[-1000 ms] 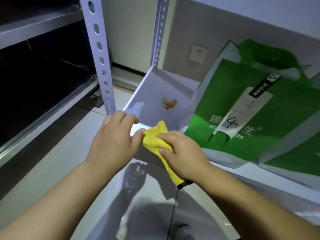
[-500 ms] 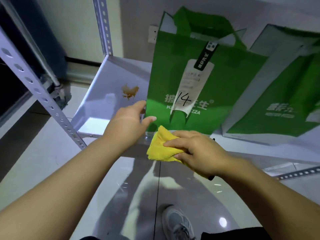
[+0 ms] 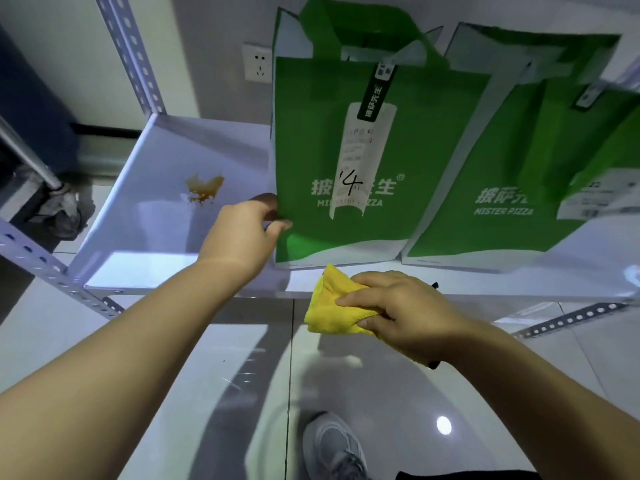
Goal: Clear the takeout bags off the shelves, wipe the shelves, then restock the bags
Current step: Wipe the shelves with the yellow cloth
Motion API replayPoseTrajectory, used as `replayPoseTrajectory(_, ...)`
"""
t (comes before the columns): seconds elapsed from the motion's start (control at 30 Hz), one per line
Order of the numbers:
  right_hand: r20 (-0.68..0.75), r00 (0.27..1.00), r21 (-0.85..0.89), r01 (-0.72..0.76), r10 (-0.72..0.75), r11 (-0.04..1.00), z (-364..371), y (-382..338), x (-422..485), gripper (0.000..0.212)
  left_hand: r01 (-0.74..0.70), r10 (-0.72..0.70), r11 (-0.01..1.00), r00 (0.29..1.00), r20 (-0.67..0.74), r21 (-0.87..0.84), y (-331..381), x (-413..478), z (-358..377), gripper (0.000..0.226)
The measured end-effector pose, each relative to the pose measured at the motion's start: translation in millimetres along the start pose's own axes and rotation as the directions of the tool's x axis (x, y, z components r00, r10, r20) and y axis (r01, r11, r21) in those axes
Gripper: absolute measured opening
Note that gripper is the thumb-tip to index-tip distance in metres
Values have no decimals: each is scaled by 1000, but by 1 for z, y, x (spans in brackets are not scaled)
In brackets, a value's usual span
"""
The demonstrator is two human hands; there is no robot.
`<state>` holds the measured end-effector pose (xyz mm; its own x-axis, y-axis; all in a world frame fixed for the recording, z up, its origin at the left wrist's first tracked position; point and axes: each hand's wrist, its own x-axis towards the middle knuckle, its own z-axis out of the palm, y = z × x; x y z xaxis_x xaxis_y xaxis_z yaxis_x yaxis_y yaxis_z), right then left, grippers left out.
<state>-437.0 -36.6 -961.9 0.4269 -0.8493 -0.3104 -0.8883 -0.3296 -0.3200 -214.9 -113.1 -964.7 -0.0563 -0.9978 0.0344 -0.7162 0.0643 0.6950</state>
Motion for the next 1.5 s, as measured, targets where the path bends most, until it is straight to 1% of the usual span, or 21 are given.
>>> replayPoseTrajectory(0.13,10,999,19,-37,37,999,1,14,-6,41,-34,34,999,999,1,-6,3,10,8,12)
replayPoseTrajectory(0.3,8,998,28,-68,68,997,2,24,-12,41,-107,106,994,994,31,27,10,16,13,18)
replayPoseTrajectory(0.5,-29,999,26,-45,46,999,0,22,-9,41,-69,69,998,996,57,2,13,11,8,15)
replayPoseTrajectory(0.63,-74,997,36,-4,6,999,0,13,0,41,-30,29,999,998,59,23,13,-1,-6,27)
replayPoseTrajectory(0.73,-97,994,12,54,-53,998,-1,0,14,42,0,-2,999,999,35,50,6,-17,-23,31)
replayPoseTrajectory(0.8,-111,989,8,100,-99,995,-3,-13,25,42,12,-13,997,1000,13,80,-3,-30,-35,29)
replayPoseTrajectory(0.9,-127,980,2,155,-153,988,-4,-37,44,42,12,-4,992,998,-66,129,-23,-51,-54,23)
replayPoseTrajectory(1.0,-136,970,-22,202,-203,979,-2,-63,66,43,61,-40,979,993,-107,194,-44,-71,-72,21)
replayPoseTrajectory(1.1,-168,964,-18,208,-208,978,3,-89,89,42,122,-82,963,983,-167,241,-63,-88,-91,21)
replayPoseTrajectory(1.17,-197,964,1,179,-176,984,6,-106,104,41,184,-124,949,964,-235,257,-74,-97,-104,21)
replayPoseTrajectory(1.23,-229,968,24,116,-108,993,8,-122,119,40,239,-157,936,941,-301,259,-84,-103,-115,25)
replayPoseTrajectory(1.3,-284,959,37,32,-20,999,11,-136,135,36,282,-178,924,914,-365,256,-92,-107,-125,36)
replayPoseTrajectory(1.37,-330,940,43,-80,90,996,14,-145,151,33,332,-219,918,882,-418,219,-98,-108,-133,45)
replayPoseTrajectory(1.43,-317,927,72,-187,200,980,20,-150,166,39,363,-250,918,842,-478,159,-103,-108,-140,46)
replayPoseTrajectory(1.5,-244,932,96,-251,267,963,28,-155,179,46,374,-258,920,806,-532,120,-108,-108,-144,51)
